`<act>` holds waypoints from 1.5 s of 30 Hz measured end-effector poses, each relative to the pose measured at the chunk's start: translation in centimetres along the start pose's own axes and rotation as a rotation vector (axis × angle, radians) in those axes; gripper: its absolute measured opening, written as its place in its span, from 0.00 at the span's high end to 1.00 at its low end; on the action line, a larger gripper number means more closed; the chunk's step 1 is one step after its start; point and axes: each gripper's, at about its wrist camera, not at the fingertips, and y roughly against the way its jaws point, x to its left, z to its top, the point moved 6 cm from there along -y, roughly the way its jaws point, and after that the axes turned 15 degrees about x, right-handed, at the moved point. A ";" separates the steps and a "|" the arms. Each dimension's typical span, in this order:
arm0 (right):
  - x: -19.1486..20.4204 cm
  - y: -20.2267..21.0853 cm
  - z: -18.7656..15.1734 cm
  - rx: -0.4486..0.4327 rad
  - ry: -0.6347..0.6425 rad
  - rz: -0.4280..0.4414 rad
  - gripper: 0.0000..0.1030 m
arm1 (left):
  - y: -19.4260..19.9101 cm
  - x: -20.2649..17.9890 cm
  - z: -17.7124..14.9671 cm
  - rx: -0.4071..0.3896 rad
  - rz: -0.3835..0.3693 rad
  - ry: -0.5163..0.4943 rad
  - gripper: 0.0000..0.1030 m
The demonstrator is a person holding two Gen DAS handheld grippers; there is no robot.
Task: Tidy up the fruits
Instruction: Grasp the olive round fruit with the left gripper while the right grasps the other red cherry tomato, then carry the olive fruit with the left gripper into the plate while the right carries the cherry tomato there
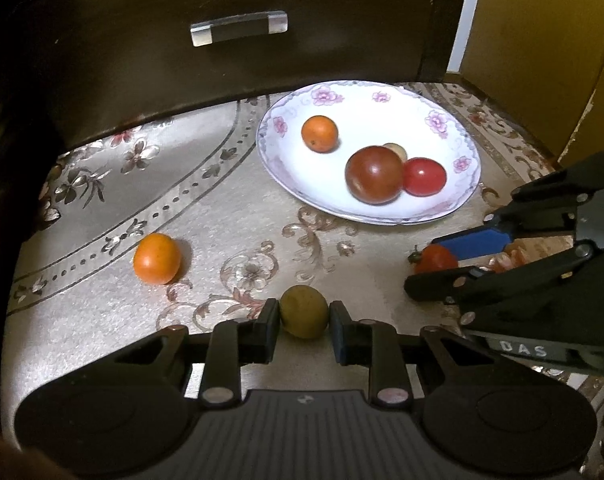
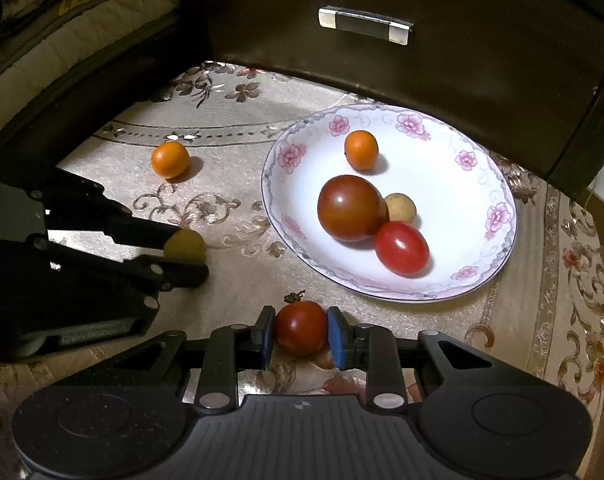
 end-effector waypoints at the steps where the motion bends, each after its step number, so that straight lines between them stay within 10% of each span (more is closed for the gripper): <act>1: 0.0 0.1 0.0 -0.002 0.001 0.000 0.78 | 0.1 -0.1 0.0 -0.001 0.000 -0.004 0.68; 45: -0.3 3.1 0.5 -0.070 -0.049 -0.005 0.77 | 2.6 -0.9 2.8 -0.080 0.013 0.000 0.70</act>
